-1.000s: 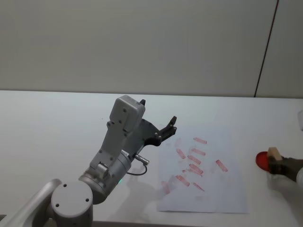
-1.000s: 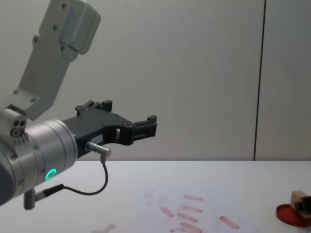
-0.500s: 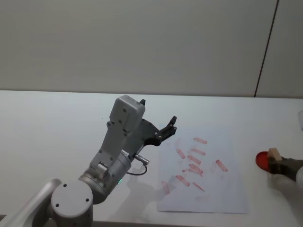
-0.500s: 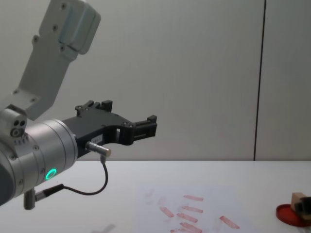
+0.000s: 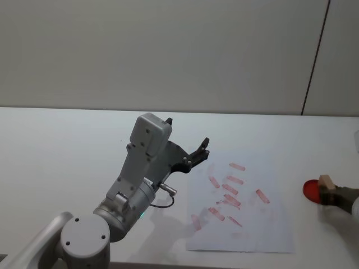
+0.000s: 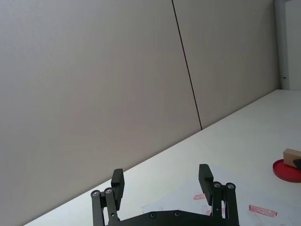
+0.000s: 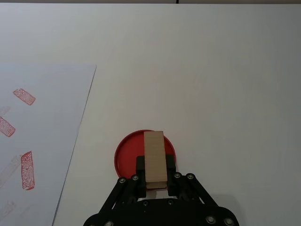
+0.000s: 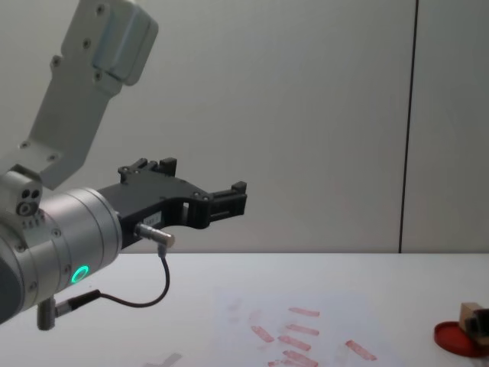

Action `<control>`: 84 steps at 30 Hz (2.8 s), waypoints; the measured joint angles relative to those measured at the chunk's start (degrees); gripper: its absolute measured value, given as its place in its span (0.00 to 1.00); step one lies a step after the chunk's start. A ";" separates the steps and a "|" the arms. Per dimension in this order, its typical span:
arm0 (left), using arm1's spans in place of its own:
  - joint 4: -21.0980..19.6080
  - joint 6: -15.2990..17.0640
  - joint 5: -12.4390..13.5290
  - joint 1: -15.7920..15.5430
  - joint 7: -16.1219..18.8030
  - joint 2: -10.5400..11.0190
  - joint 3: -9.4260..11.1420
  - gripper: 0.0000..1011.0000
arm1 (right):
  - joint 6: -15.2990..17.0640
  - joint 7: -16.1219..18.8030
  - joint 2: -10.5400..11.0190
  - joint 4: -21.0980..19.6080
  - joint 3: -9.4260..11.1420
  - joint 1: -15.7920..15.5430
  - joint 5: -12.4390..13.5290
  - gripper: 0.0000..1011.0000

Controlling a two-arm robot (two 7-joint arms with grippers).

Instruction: Use the one hand to pick up the stamp and affix it onto the A4 paper.

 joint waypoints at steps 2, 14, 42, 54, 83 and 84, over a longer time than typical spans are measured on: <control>0.00 0.00 0.00 0.00 0.00 0.00 0.00 0.99 | 0.06 0.00 0.01 -0.03 0.08 -0.04 0.04 0.21; 0.00 0.00 0.00 0.00 0.00 0.00 0.00 0.99 | 1.51 -0.08 0.01 -0.45 0.42 -0.27 0.55 0.21; 0.00 0.00 0.00 0.00 0.00 0.00 0.00 0.99 | 3.42 0.76 -0.46 -0.44 0.31 0.32 -0.77 0.21; 0.00 0.00 0.00 0.00 0.00 0.00 0.00 0.99 | 2.58 2.07 -0.60 -2.69 0.16 0.82 -1.68 0.21; 0.00 0.00 0.00 0.00 0.00 0.00 0.00 0.99 | 6.06 8.61 -2.95 0.07 -1.68 6.82 -4.82 0.21; 0.00 0.00 0.00 0.00 0.00 0.00 0.00 0.99 | 6.28 8.78 -3.05 0.36 -1.72 7.11 -4.91 0.21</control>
